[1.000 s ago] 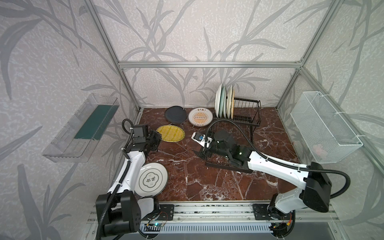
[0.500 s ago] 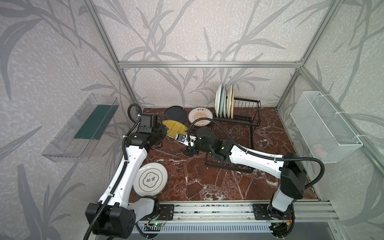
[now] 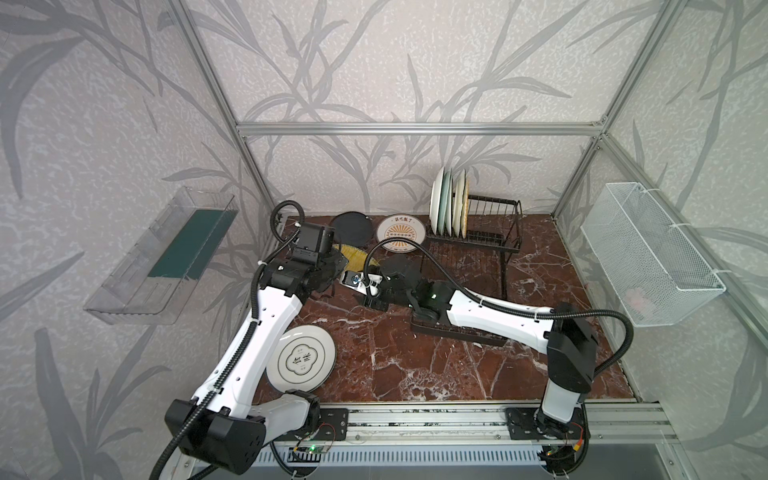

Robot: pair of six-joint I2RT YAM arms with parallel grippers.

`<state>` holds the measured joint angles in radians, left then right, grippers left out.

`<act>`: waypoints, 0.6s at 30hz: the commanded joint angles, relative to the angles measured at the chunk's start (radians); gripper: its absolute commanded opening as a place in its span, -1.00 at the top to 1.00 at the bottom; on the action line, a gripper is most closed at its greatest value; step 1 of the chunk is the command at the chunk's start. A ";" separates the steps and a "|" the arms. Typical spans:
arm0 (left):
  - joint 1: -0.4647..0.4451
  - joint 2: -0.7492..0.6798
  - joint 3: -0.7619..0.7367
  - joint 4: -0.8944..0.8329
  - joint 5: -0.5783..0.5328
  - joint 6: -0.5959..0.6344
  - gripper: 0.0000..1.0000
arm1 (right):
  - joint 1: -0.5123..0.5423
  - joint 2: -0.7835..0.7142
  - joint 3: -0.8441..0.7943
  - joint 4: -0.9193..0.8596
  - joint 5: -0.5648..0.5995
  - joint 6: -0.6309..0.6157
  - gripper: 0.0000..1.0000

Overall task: Load the plates into the dish rack
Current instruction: 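Grasp the upright tray rim with the right gripper beside the left gripper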

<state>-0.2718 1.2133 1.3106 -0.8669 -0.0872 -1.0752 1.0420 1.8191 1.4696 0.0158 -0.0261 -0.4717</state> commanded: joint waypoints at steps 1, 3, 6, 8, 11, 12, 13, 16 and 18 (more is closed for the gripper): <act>-0.014 0.003 0.045 -0.013 -0.039 -0.029 1.00 | 0.006 0.019 0.039 0.014 -0.011 0.016 -0.04; -0.019 0.007 0.046 -0.014 -0.039 -0.033 1.00 | 0.006 0.022 0.041 0.015 -0.012 0.019 0.06; -0.024 0.005 0.046 -0.011 -0.035 -0.043 1.00 | 0.006 0.024 0.038 0.021 -0.010 0.024 0.17; -0.027 0.002 0.046 -0.011 -0.034 -0.048 1.00 | 0.006 0.028 0.037 0.019 0.000 0.022 0.20; -0.033 -0.001 0.047 -0.013 -0.033 -0.050 1.00 | 0.006 0.024 0.025 0.036 0.025 0.025 0.23; -0.033 -0.004 0.047 -0.013 -0.033 -0.051 1.00 | 0.006 0.026 0.023 0.039 0.036 0.025 0.23; -0.035 -0.003 0.050 -0.012 -0.030 -0.052 1.00 | 0.006 0.029 0.024 0.037 0.043 0.027 0.23; -0.040 -0.004 0.052 -0.013 -0.028 -0.055 1.00 | 0.006 0.029 0.024 0.044 0.050 0.030 0.29; -0.041 -0.005 0.051 -0.014 -0.029 -0.055 1.00 | 0.006 0.031 0.029 0.046 0.049 0.035 0.40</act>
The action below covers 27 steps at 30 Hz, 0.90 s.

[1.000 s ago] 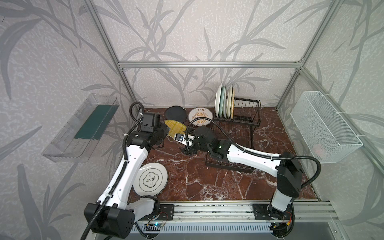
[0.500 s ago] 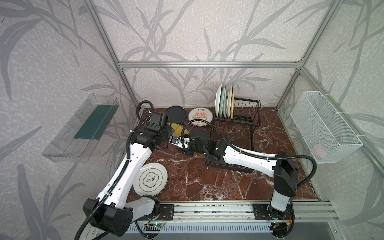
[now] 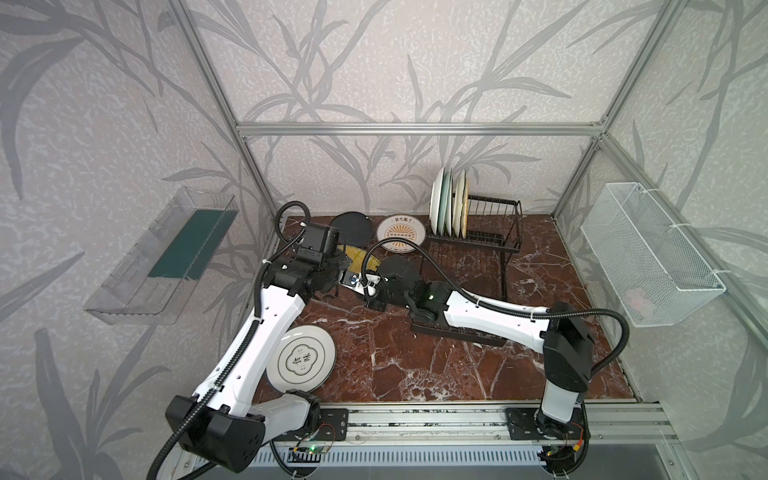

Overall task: Load the plates into the dish rack
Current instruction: 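Grasp the upright tray rim with the right gripper beside the left gripper, then carry the yellow tray to the rack with the right gripper while the left withdraws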

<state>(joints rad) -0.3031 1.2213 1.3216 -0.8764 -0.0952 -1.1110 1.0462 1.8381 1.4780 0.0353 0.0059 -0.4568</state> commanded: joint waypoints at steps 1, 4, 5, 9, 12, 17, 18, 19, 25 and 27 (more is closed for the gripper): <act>-0.010 -0.013 0.039 -0.005 -0.020 -0.019 1.00 | 0.002 0.013 0.022 0.026 0.017 0.021 0.42; -0.011 -0.021 0.038 -0.005 -0.019 -0.024 1.00 | 0.002 0.015 0.025 0.023 0.024 0.021 0.61; -0.011 -0.023 0.039 -0.005 -0.019 -0.023 1.00 | 0.002 0.015 0.024 0.023 0.026 0.020 0.66; -0.011 -0.032 0.036 0.006 -0.020 -0.013 1.00 | 0.001 0.010 0.016 0.029 0.040 0.014 0.97; -0.010 -0.036 0.033 0.021 -0.015 -0.001 1.00 | 0.001 -0.002 0.014 0.028 0.045 0.007 1.00; -0.007 -0.062 -0.003 0.099 -0.029 0.055 0.15 | 0.003 -0.050 -0.006 0.044 0.086 0.002 1.00; -0.003 -0.071 -0.001 0.112 -0.031 0.087 -0.19 | 0.002 -0.062 -0.012 0.049 0.106 0.007 1.00; 0.002 -0.079 0.004 0.122 -0.034 0.121 -0.58 | 0.002 -0.075 -0.019 0.052 0.118 0.010 1.00; 0.082 -0.217 -0.054 0.314 0.019 0.360 -0.98 | -0.001 -0.193 -0.029 0.003 0.129 0.070 1.00; 0.125 -0.294 -0.121 0.440 0.104 0.439 -0.98 | -0.005 -0.236 -0.004 -0.037 0.118 0.112 1.00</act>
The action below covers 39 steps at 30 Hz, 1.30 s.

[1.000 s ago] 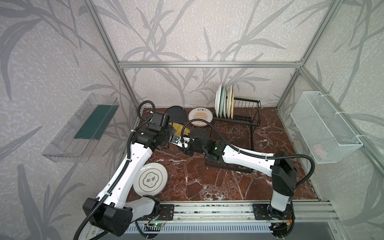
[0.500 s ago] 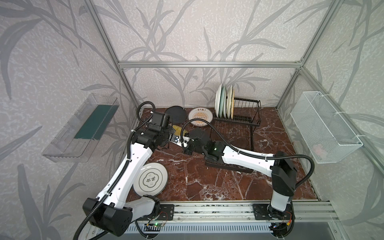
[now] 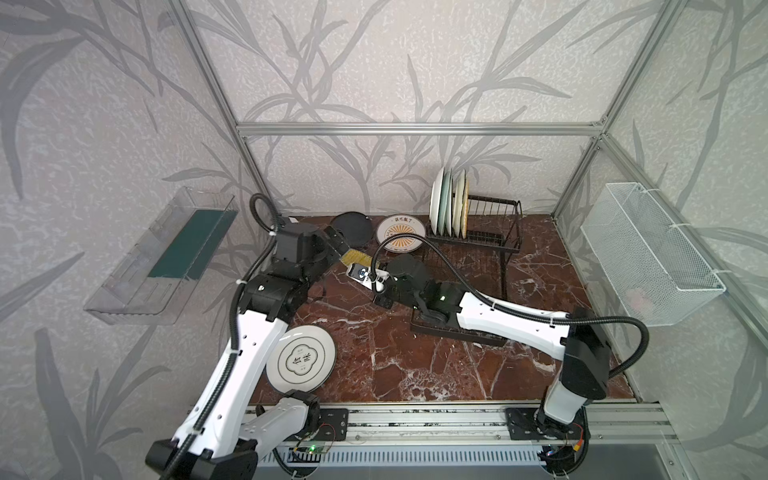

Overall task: Load the plates into the dish rack
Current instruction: 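Carry the yellow tray to the rack with the right gripper while the left withdraws, then lower the yellow tray into the rack slot beside the orange tray with the right gripper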

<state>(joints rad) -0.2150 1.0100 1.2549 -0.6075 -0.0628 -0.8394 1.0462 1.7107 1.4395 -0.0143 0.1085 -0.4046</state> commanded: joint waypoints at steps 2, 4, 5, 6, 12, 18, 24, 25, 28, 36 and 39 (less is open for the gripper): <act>0.078 -0.159 -0.133 0.301 0.138 0.221 -0.98 | -0.009 -0.154 0.063 -0.017 0.006 0.101 1.00; 0.102 -0.219 -0.197 0.409 0.162 0.263 -0.98 | -0.014 -0.204 0.110 -0.055 -0.028 0.167 1.00; 0.108 -0.236 -0.216 0.439 0.174 0.284 -0.99 | -0.045 -0.219 0.140 -0.079 -0.049 0.197 1.00; 0.111 -0.247 -0.228 0.461 0.191 0.309 -0.98 | -0.063 -0.238 0.172 -0.105 -0.085 0.223 1.00; 0.112 -0.236 -0.289 0.588 0.368 0.338 -0.98 | -0.188 -0.321 0.328 -0.173 -0.173 0.473 1.00; 0.113 -0.176 -0.339 0.692 0.485 0.293 -0.98 | -0.357 -0.382 0.355 -0.174 -0.041 0.620 1.00; 0.111 -0.139 -0.366 0.729 0.507 0.293 -0.98 | -0.535 -0.430 0.322 -0.189 0.007 0.753 1.00; 0.112 -0.134 -0.372 0.734 0.513 0.295 -0.98 | -0.559 -0.427 0.323 -0.204 0.014 0.768 1.00; 0.111 -0.125 -0.394 0.749 0.526 0.302 -0.98 | -0.617 -0.403 0.331 -0.249 0.020 0.799 1.00; 0.112 -0.105 -0.460 0.799 0.546 0.333 -0.98 | -0.649 -0.269 0.366 -0.326 0.048 0.812 1.00; 0.113 -0.096 -0.482 0.812 0.558 0.327 -0.98 | -0.654 -0.215 0.382 -0.337 0.046 0.817 1.00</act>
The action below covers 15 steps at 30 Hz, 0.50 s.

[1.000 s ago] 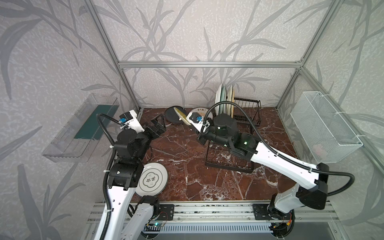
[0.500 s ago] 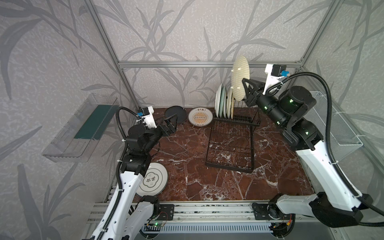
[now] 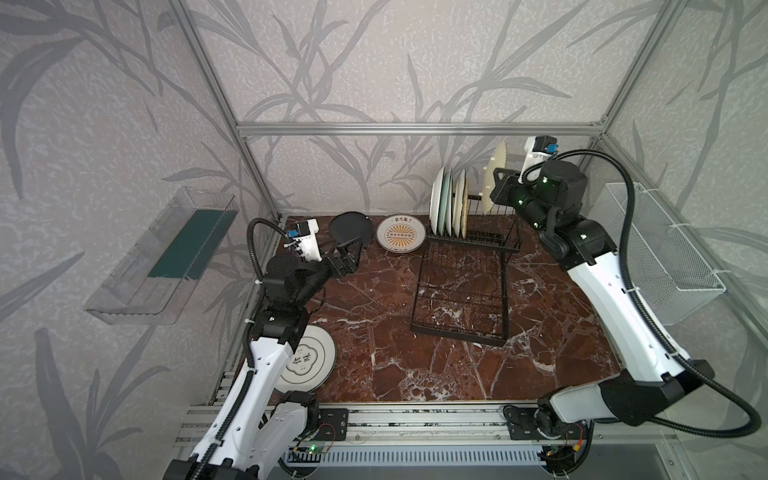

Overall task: Load the plates into the dish rack
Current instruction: 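Lower the yellow tray into the rack slot beside the orange tray with the right gripper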

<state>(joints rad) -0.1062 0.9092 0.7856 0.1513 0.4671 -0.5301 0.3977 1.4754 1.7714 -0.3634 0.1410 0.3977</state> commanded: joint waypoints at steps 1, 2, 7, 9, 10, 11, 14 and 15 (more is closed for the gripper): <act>0.004 0.005 -0.016 0.054 0.035 0.019 -0.98 | -0.007 0.037 0.054 0.011 0.014 0.015 1.00; 0.005 0.005 -0.019 0.056 0.040 0.019 -0.98 | -0.008 0.049 0.057 0.009 0.015 0.015 1.00; 0.005 -0.003 -0.026 0.057 0.048 0.025 -0.98 | -0.009 0.124 0.082 -0.009 0.025 0.014 1.00; 0.005 -0.004 -0.025 0.056 0.048 0.029 -0.98 | -0.008 0.138 0.084 -0.008 0.030 0.016 1.00; 0.005 -0.003 -0.027 0.056 0.048 0.029 -0.98 | -0.008 0.144 0.082 -0.006 0.030 0.013 1.00; 0.004 -0.002 -0.027 0.056 0.048 0.028 -0.98 | -0.008 0.149 0.084 -0.007 0.033 0.012 1.00; 0.004 -0.001 -0.027 0.059 0.052 0.027 -0.98 | -0.008 0.158 0.085 -0.019 0.048 0.012 1.00; 0.004 -0.001 -0.027 0.058 0.051 0.027 -0.98 | -0.008 0.158 0.083 -0.021 0.052 0.012 1.00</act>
<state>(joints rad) -0.1062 0.9180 0.7628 0.1738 0.5007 -0.5224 0.3935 1.6440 1.8053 -0.4225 0.1631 0.4080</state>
